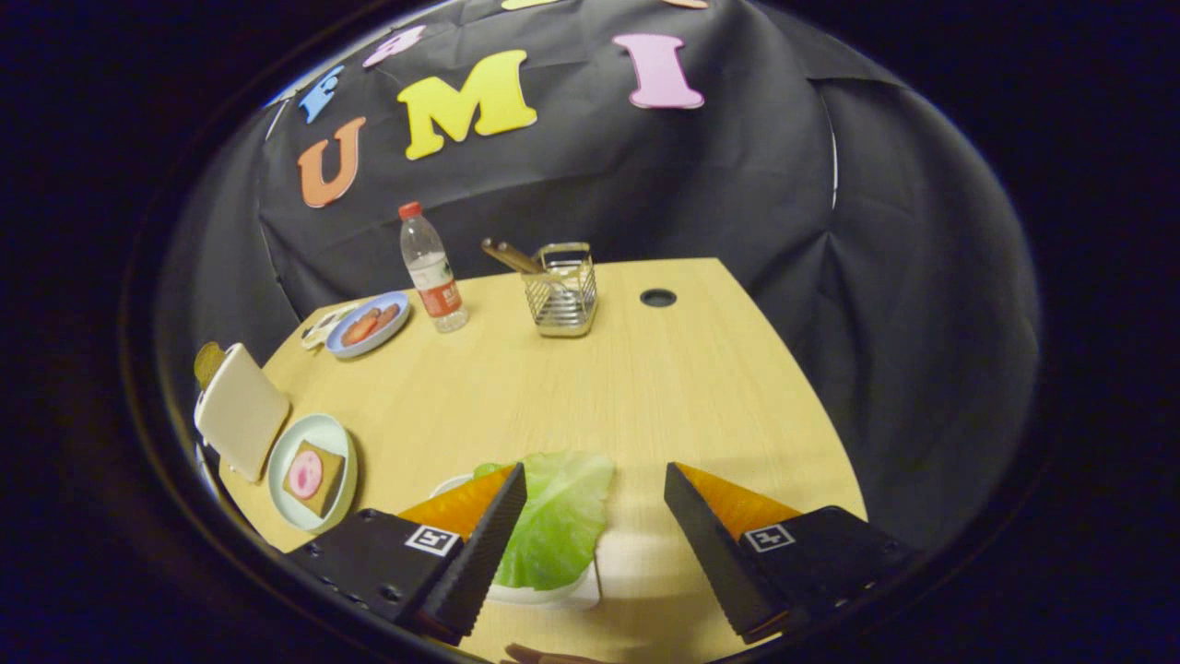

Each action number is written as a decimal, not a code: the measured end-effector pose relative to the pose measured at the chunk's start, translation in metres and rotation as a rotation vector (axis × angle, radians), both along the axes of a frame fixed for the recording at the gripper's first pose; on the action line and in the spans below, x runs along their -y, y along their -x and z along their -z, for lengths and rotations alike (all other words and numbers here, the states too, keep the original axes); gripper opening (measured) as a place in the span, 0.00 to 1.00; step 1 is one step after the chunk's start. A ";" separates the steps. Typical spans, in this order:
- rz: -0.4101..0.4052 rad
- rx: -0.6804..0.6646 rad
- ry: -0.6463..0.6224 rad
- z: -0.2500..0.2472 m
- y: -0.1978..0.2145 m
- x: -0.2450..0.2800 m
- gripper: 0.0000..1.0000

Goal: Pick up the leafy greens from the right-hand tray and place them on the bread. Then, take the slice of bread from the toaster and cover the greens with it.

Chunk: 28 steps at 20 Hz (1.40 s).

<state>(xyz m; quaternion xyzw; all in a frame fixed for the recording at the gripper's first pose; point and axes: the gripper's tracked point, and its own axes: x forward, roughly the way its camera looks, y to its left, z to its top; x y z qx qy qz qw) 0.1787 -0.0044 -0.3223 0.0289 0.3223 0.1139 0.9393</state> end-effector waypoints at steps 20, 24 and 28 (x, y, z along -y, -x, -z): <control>0.108 -0.110 -0.019 0.014 -0.016 -0.031 0.25; 0.150 -0.121 0.075 0.019 -0.011 -0.021 0.25; 0.163 -0.066 0.033 -0.008 0.003 -0.035 0.25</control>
